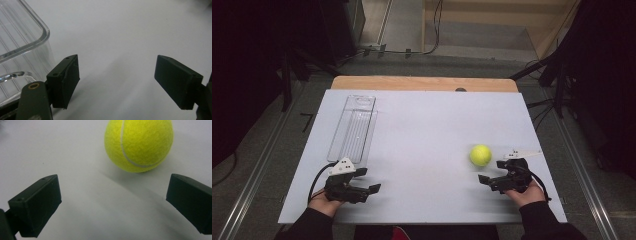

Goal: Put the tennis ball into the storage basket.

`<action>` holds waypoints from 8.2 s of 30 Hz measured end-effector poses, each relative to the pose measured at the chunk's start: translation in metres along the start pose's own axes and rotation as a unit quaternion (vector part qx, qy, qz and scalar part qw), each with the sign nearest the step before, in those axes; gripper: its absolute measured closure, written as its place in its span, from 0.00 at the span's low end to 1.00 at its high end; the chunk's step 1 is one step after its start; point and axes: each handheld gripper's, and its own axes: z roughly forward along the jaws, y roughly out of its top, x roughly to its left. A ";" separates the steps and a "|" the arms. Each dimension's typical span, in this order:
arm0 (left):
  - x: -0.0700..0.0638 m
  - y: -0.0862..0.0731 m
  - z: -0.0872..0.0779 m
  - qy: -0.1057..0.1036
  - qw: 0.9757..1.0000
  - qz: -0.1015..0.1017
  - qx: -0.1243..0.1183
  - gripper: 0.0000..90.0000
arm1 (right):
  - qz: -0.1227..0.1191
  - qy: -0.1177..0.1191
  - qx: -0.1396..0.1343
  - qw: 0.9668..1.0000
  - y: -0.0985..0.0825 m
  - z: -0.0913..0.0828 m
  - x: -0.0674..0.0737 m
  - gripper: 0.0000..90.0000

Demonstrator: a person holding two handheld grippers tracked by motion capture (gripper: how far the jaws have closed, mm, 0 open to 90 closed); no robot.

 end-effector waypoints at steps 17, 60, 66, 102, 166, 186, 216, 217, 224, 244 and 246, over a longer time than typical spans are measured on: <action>0.000 0.000 -0.003 -0.002 1.000 -0.007 -0.002 0.23 | -0.007 0.000 -0.001 1.000 0.001 0.001 0.000 0.00; 0.000 0.002 -0.001 -0.001 1.000 -0.003 -0.005 0.23 | -0.010 -0.001 -0.022 1.000 0.012 -0.012 0.000 0.00; 0.000 0.002 -0.001 0.000 1.000 -0.003 -0.004 0.23 | -0.015 -0.006 -0.023 1.000 0.017 -0.016 -0.001 0.00; 0.000 0.001 -0.001 0.000 1.000 -0.002 -0.002 0.23 | -0.036 -0.018 -0.031 0.999 0.078 -0.006 -0.002 0.00; 0.001 0.001 -0.002 -0.006 1.000 -0.007 -0.004 0.23 | 0.001 -0.038 0.026 0.999 0.051 0.042 -0.020 0.00; 0.001 0.001 -0.002 -0.007 1.000 -0.007 -0.005 0.23 | -0.029 -0.021 0.019 0.999 0.044 0.040 -0.016 0.25; 0.000 0.002 -0.002 -0.007 1.000 -0.006 -0.006 0.23 | -0.025 -0.006 -0.003 1.000 0.051 0.027 -0.012 0.26; 0.000 0.002 -0.002 -0.007 1.000 -0.007 -0.006 0.23 | -0.022 -0.004 -0.006 1.000 0.052 0.025 -0.010 0.26; 0.000 0.002 -0.002 -0.006 1.000 -0.007 -0.005 0.23 | -0.026 0.005 -0.020 0.999 0.056 0.019 -0.002 0.26; 0.001 0.002 -0.001 -0.007 1.000 -0.010 -0.002 0.23 | -0.043 0.022 -0.009 0.999 0.058 0.027 0.014 0.26; 0.001 0.002 -0.001 -0.007 1.000 -0.009 -0.004 0.23 | -0.044 0.025 -0.005 0.999 0.058 0.030 0.017 0.26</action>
